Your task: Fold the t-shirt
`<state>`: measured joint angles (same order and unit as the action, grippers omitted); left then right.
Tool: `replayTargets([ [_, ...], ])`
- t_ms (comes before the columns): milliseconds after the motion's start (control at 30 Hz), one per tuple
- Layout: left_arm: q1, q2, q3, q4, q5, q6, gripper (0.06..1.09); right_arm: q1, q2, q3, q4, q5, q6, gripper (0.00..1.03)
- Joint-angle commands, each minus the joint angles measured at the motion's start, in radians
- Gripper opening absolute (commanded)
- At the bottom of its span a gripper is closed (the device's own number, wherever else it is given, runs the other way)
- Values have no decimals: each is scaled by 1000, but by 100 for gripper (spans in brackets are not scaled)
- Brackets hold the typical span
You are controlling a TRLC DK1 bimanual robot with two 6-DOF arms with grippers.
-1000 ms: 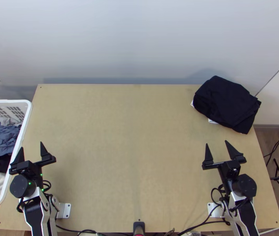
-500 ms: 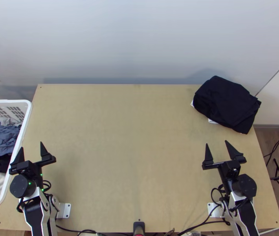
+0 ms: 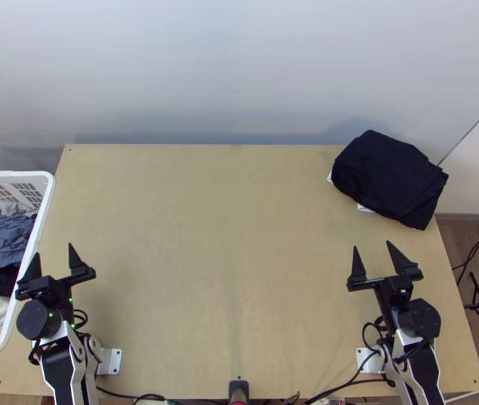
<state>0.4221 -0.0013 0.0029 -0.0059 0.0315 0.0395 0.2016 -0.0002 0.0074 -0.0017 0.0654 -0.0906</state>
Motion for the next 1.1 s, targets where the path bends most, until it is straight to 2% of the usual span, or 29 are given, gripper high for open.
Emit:
replayTargets([
  [0, 41, 0, 8, 52, -8, 59, 104, -1, 0, 0, 0, 1, 0, 99],
  [200, 30, 110, 192, -14, -8, 72, 103, 1, 0, 0, 0, -1, 0, 99],
  [333, 38, 432, 463, -103, -10, -67, 104, -1, 0, 0, 0, -1, 0, 99],
  [500, 149, 906, 948, -417, -8, -201, 104, -1, 0, 0, 0, 1, 0, 99],
  [633, 277, 1163, 1246, -631, -2, -224, 104, 1, 0, 0, 0, 1, 0, 99],
  [800, 434, 1370, 1451, -816, -2, -144, 104, 1, 0, 0, 0, 1, 0, 99],
  [1067, 662, 1520, 1436, -879, -2, 123, 104, -1, 0, 0, 0, -1, 0, 99],
])
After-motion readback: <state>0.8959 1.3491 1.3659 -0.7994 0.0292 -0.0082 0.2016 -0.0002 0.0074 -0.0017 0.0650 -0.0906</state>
